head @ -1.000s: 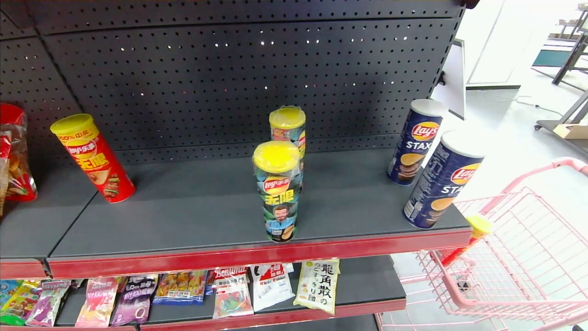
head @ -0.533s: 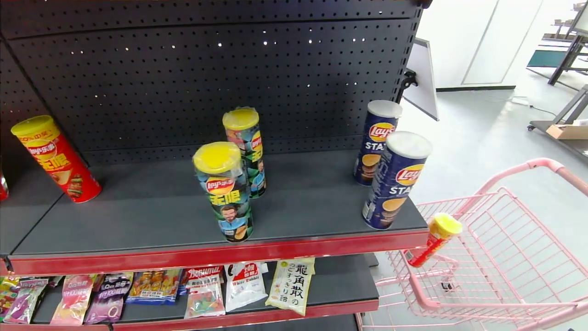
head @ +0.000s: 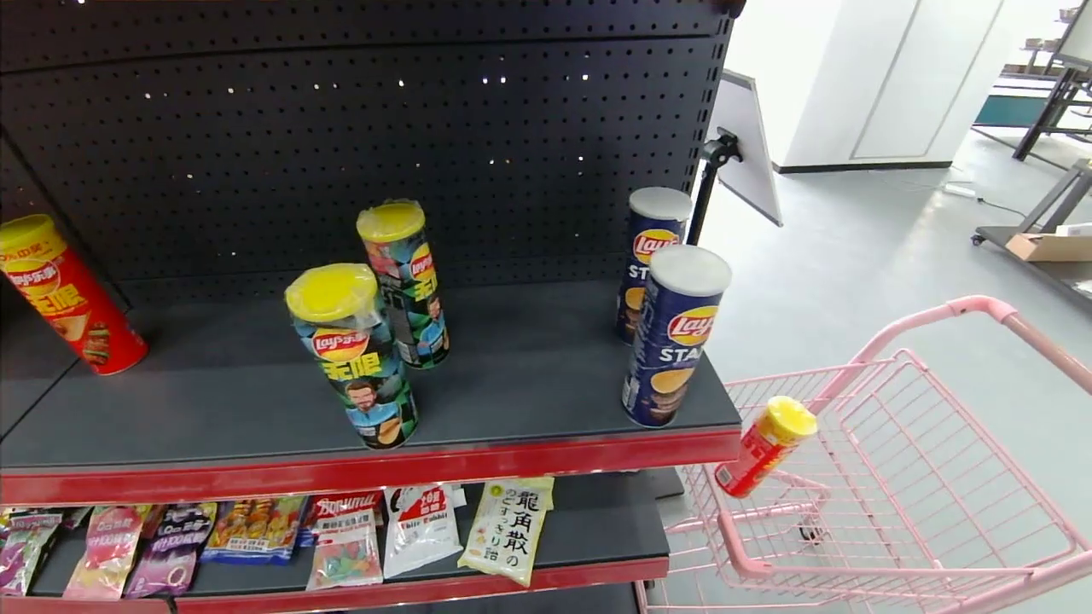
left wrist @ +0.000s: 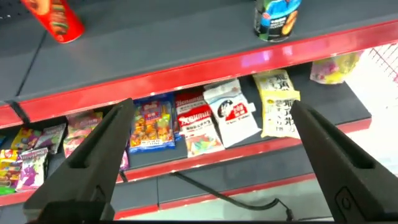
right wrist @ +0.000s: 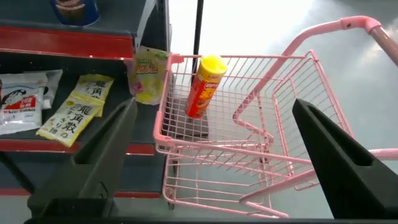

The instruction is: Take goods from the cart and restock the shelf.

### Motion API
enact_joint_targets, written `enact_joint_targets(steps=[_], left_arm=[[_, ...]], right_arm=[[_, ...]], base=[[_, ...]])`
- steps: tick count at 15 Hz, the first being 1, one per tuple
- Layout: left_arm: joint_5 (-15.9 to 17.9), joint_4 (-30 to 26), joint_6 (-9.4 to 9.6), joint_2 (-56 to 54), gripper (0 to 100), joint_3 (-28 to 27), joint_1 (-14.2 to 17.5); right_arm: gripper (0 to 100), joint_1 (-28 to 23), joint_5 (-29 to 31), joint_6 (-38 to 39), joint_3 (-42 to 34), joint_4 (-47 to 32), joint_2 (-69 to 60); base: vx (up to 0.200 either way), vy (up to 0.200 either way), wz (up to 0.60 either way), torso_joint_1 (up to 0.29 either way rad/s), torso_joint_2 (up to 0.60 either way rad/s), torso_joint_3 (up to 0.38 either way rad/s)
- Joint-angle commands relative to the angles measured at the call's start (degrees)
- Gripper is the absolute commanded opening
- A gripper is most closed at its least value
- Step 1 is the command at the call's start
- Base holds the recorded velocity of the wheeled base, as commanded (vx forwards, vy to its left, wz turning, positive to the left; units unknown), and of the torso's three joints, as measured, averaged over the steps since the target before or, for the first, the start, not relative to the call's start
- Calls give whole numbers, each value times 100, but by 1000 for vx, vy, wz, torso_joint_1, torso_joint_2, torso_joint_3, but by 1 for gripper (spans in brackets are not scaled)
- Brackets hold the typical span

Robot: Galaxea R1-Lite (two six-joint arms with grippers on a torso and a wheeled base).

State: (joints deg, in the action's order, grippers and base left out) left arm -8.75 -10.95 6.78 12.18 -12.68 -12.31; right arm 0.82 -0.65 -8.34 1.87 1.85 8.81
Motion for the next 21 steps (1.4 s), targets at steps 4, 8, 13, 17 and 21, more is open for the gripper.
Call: enact_joint_targets(steps=[4, 8, 13, 17, 21], left_arm=[[14, 5, -1, 4, 100, 29, -43], [23, 5, -1, 4, 100, 29, -52], [32, 5, 78, -190, 100, 108, -52], [234, 5, 184, -330, 100, 178, -87], [234, 5, 201, -339, 100, 178, -87]], right_arm=[[100, -3, 12, -19, -81, -1, -336], [100, -3, 12, -19, -81, -1, -372], [100, -38, 73, -10, -81, -1, -433], [100, -29, 232, 8, -81, -1, -486], [100, -29, 232, 16, -81, -1, -486]], base=[[0, 0, -600, 4, 4, 5], [0, 0, -300, 0, 1, 0], [0, 0, 0, 0, 0, 0], [0, 0, 0, -86, 187, 109], [0, 0, 0, -150, 343, 190]])
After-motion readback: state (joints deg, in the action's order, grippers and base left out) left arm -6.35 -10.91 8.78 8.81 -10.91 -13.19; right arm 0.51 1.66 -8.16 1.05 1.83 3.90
